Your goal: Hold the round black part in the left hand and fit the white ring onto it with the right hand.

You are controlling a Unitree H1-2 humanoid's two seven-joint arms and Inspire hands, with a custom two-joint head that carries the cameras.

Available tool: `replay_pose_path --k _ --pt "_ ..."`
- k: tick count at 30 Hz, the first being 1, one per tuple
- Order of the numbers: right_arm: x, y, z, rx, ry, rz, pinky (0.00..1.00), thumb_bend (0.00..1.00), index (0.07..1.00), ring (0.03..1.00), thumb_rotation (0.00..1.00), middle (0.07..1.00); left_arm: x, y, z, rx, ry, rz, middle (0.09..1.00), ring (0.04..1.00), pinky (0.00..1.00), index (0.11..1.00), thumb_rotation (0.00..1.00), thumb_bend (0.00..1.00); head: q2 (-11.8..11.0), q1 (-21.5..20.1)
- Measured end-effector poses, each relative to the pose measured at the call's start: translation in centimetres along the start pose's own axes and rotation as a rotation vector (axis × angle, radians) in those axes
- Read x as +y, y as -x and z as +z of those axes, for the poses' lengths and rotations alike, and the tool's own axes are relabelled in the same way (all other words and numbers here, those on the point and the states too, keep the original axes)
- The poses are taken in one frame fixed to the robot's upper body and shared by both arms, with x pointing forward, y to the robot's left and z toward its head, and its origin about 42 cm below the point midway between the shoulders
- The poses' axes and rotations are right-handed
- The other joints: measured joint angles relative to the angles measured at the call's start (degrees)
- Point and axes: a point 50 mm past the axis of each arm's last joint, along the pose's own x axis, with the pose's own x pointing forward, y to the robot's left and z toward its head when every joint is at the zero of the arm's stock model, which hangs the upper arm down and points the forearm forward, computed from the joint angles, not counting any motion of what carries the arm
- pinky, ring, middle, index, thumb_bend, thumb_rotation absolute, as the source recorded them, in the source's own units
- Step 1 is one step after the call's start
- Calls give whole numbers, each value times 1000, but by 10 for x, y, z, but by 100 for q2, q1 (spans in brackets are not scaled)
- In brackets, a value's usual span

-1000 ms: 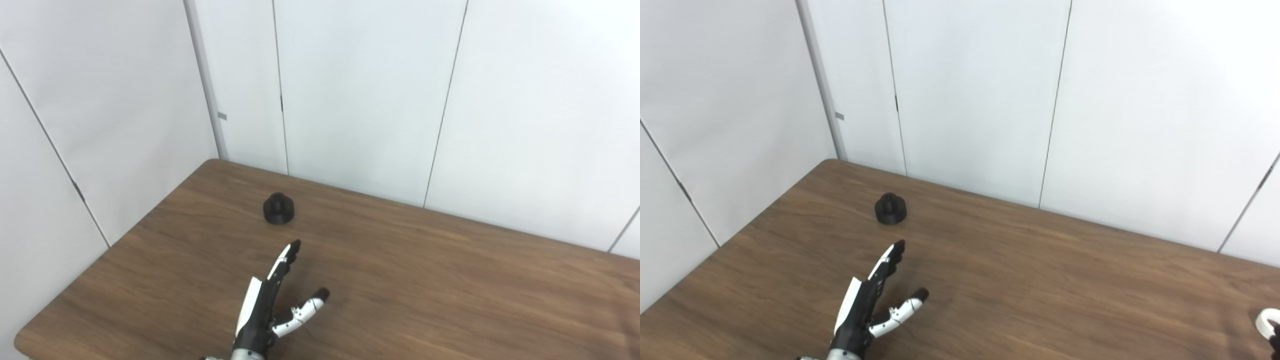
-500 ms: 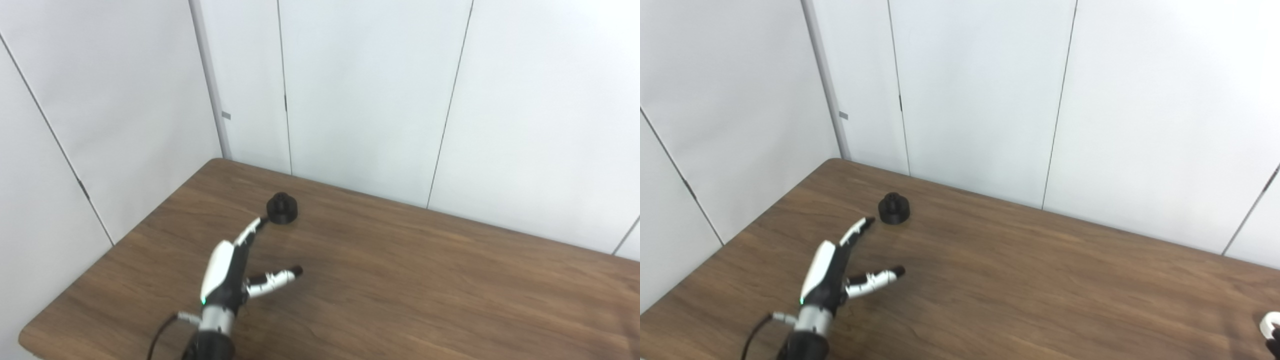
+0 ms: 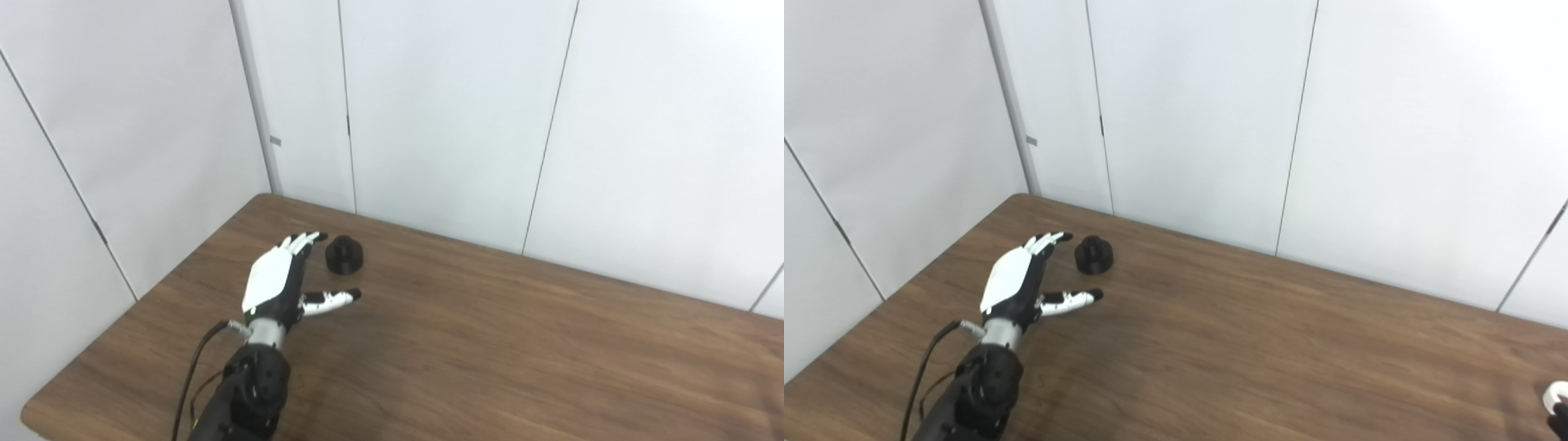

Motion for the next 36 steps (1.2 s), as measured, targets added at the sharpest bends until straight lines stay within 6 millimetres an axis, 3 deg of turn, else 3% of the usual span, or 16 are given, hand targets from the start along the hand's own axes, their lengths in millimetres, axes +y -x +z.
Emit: replay_pose_path --k 12,20,27,36 --pt "2 3 1 3 0 3 1000 456 1000 930 1000 923 -13 -55 -9 82 -53 -49 927 971 1000 865 355 907 26 -97" --pt "3 3 2 1 9 5 1000 462 1000 933 1000 922 -25 -71 -19 124 -99 -102 930 975 1000 869 385 936 35 -141" --pt "6 6 3 -1 -3 14 1000 429 1000 967 1000 955 -22 -86 -21 155 -140 -117 933 978 1000 873 400 950 44 -185" --pt "6 7 3 -17 -45 23 1000 428 1000 955 1000 965 -23 -99 -19 219 -73 -148 942 984 1000 868 355 961 44 -246"
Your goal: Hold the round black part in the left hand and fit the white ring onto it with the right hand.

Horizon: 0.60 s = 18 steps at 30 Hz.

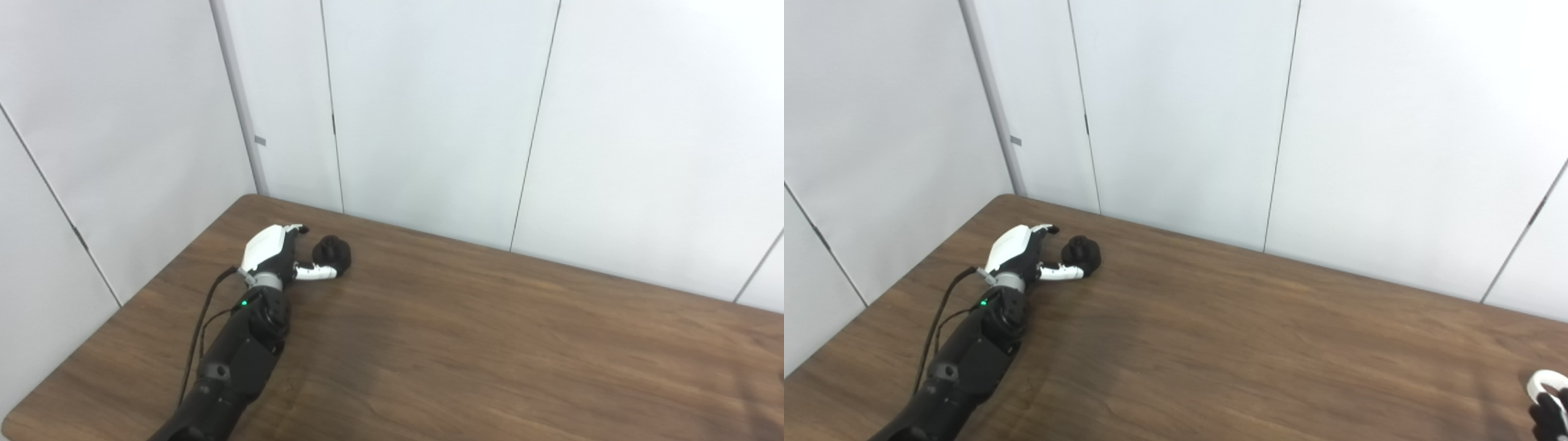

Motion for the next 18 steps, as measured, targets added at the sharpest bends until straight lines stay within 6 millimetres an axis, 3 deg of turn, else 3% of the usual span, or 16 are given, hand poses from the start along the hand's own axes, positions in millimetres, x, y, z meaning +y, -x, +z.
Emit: replay_pose_path --k 18 --pt "0 0 0 -2 6 0 1000 434 1000 942 1000 952 -11 -12 20 7 -1 -88 942 992 1000 834 344 962 44 -79"
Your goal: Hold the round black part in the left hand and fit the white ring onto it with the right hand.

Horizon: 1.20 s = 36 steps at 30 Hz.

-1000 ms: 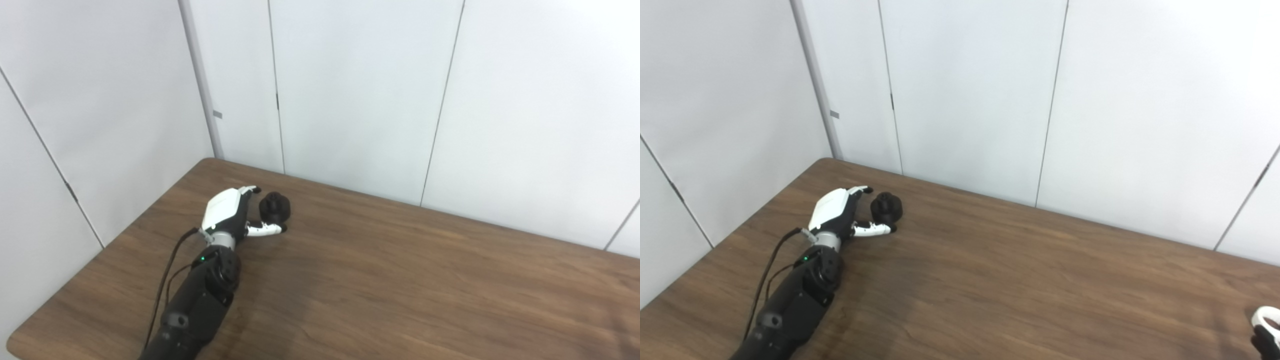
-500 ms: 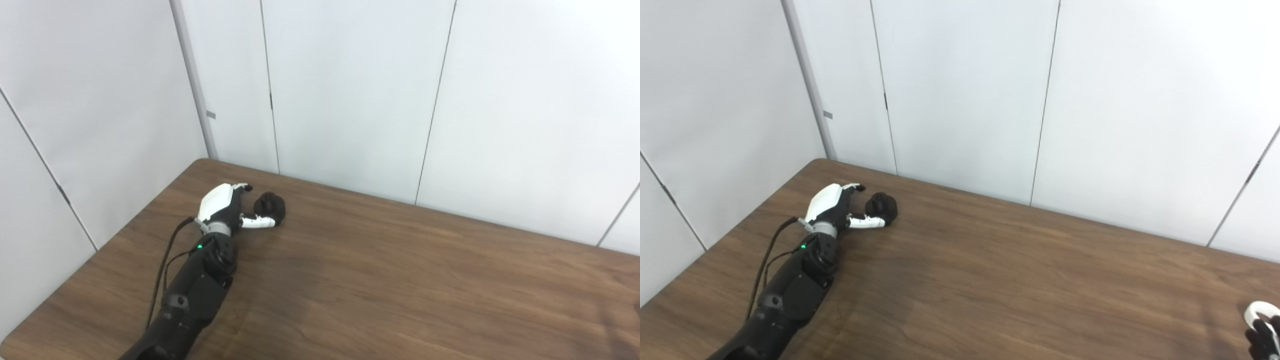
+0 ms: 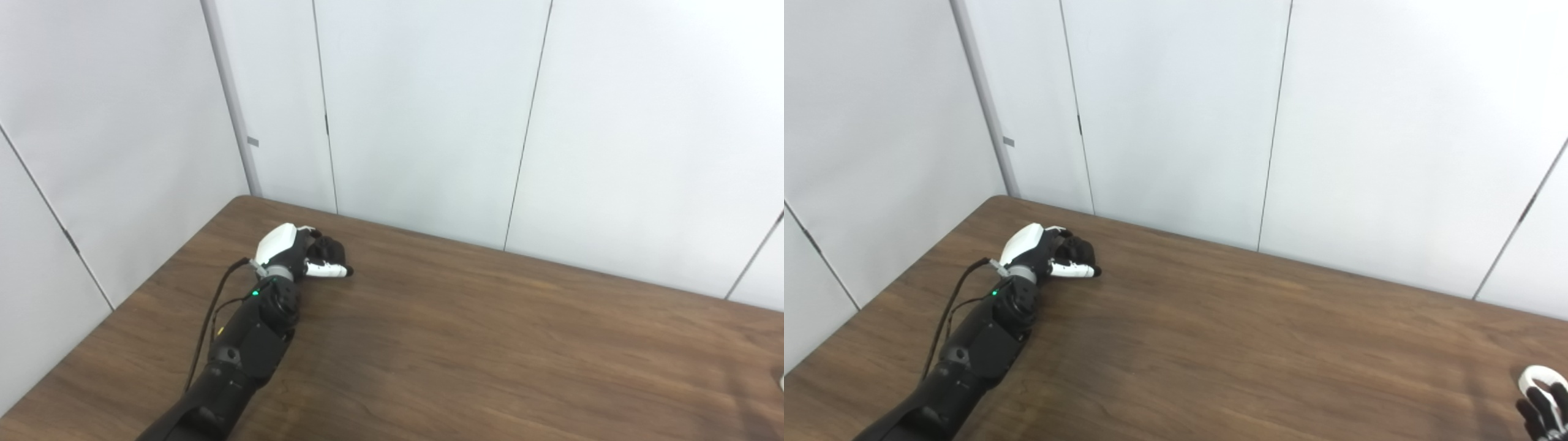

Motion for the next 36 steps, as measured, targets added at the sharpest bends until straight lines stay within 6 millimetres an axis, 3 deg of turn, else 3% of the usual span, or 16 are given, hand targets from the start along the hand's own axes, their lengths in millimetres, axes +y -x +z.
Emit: replay_pose_path --k 13,29,36 --pt "0 0 0 1 0 -1 1000 440 1000 933 1000 950 1 -1 -2 -2 -28 1 922 989 1000 733 314 938 18 52" --pt "1 0 0 3 3 3 1000 441 1000 949 1000 951 2 -1 -4 -1 -70 15 931 998 1000 755 323 919 35 79" --pt "1 1 0 4 3 4 1000 445 1000 949 1000 953 5 -1 -6 2 -81 22 911 981 1000 726 293 890 62 88"
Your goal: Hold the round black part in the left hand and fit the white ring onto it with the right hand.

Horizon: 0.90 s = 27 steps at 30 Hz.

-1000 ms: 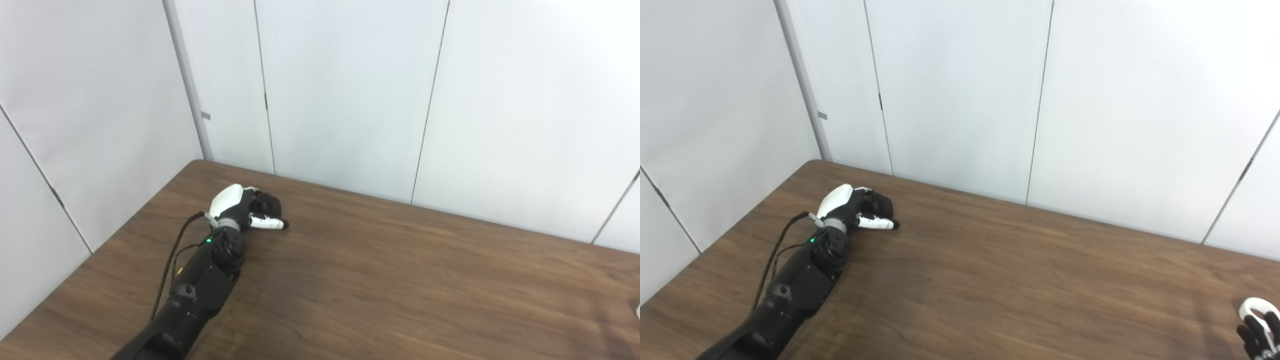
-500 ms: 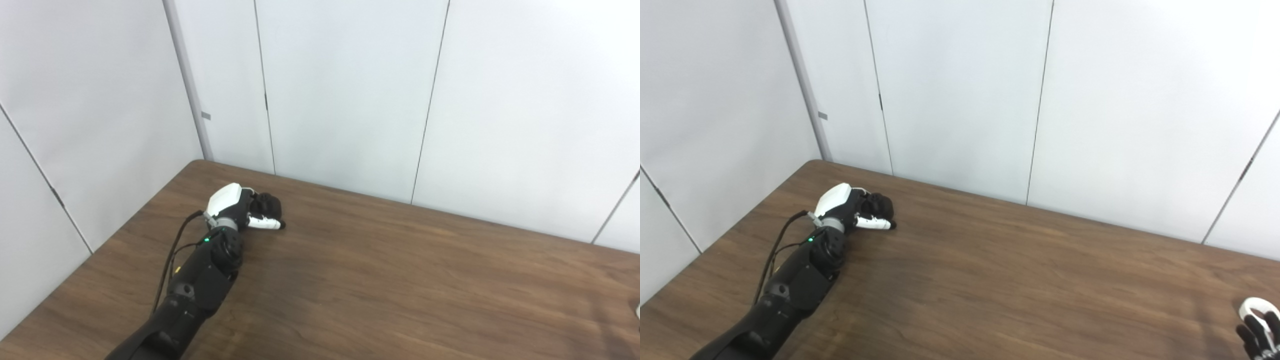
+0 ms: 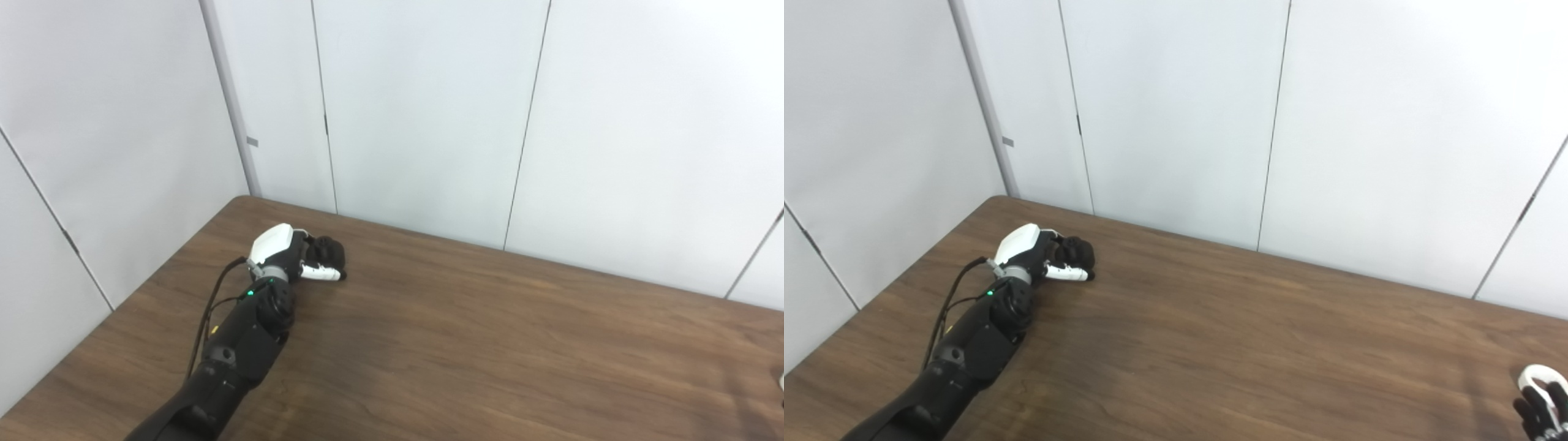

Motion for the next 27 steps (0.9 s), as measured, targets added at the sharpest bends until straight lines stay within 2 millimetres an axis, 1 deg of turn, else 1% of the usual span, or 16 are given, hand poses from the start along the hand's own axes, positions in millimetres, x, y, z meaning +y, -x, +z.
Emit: replay_pose_path --k 5,8,9,10,12,22,27 --pt "0 0 0 0 0 1 1000 446 1000 946 1000 954 0 0 0 0 -2 0 900 973 1000 692 242 857 9 0" --pt "0 1 0 1 0 2 1000 447 1000 944 1000 950 0 0 1 -6 -4 5 878 961 1000 634 186 807 9 0" --pt "0 1 0 1 0 2 1000 454 1000 946 1000 950 0 0 1 -10 -4 8 861 960 1000 549 114 638 9 0" --pt "1 1 0 1 0 2 1000 457 1000 947 1000 950 0 0 1 -14 -3 15 855 960 1000 521 90 581 9 0" --pt "1 1 0 1 0 2 1000 451 1000 940 1000 950 2 0 1 -20 6 28 836 950 1000 493 64 537 9 0" --pt "1 1 0 3 6 5 1000 479 1000 942 1000 950 0 2 -4 -25 42 26 801 913 1000 483 47 520 9 -26" --pt "1 1 0 5 9 5 1000 472 1000 939 1000 948 -2 3 -3 -29 38 26 797 912 1000 484 47 521 26 -44"
